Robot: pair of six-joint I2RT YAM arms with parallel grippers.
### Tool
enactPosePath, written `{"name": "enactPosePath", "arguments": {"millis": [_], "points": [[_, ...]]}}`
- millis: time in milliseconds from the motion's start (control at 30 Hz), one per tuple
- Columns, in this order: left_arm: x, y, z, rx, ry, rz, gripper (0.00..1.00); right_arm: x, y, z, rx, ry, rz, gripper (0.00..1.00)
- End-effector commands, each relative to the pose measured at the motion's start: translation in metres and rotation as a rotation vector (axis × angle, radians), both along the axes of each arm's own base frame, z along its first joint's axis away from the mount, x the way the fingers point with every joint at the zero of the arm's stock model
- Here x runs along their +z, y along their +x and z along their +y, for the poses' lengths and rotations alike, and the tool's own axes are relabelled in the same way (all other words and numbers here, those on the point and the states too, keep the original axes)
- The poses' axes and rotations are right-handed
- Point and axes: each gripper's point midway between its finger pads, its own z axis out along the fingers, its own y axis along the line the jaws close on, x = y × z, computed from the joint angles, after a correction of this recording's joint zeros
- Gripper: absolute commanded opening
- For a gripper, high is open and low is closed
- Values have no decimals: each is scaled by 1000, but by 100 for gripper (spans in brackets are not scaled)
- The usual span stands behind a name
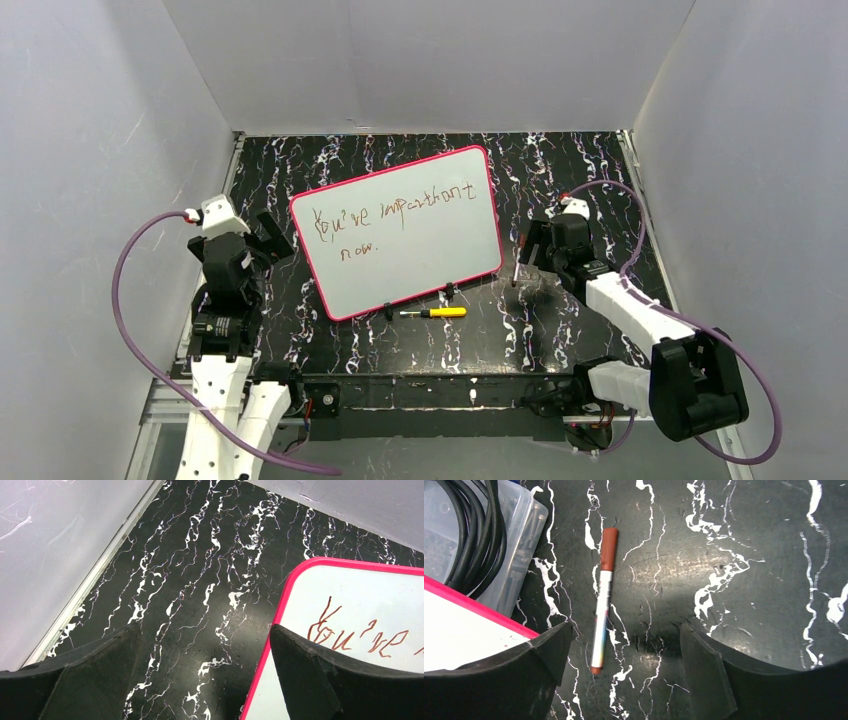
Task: Write a sentence on the whiteboard
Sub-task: Reset both arms
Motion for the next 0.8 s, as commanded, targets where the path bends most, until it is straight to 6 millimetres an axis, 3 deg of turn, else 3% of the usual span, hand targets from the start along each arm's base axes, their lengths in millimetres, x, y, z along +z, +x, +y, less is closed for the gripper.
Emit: {"name": "enactPosePath", "arguments": {"millis": [0,133,333,533,767], "points": [[9,-1,7,37,10,-33,98,52,17,-12,-48,-32,-139,91],[15,-4,0,-14,16,-55,98,97,15,-26,-57,-85,-290,98],[23,-4,-25,-176,30,-127,98,160,2,-37,-36,-114,-588,99],[22,-2,-32,-215,23,-128,98,180,-12,-42,-42,-100,-687,99],[19,0,-32,-216,23,-132,98,181,-13,-42,-42,-98,-684,99]]}}
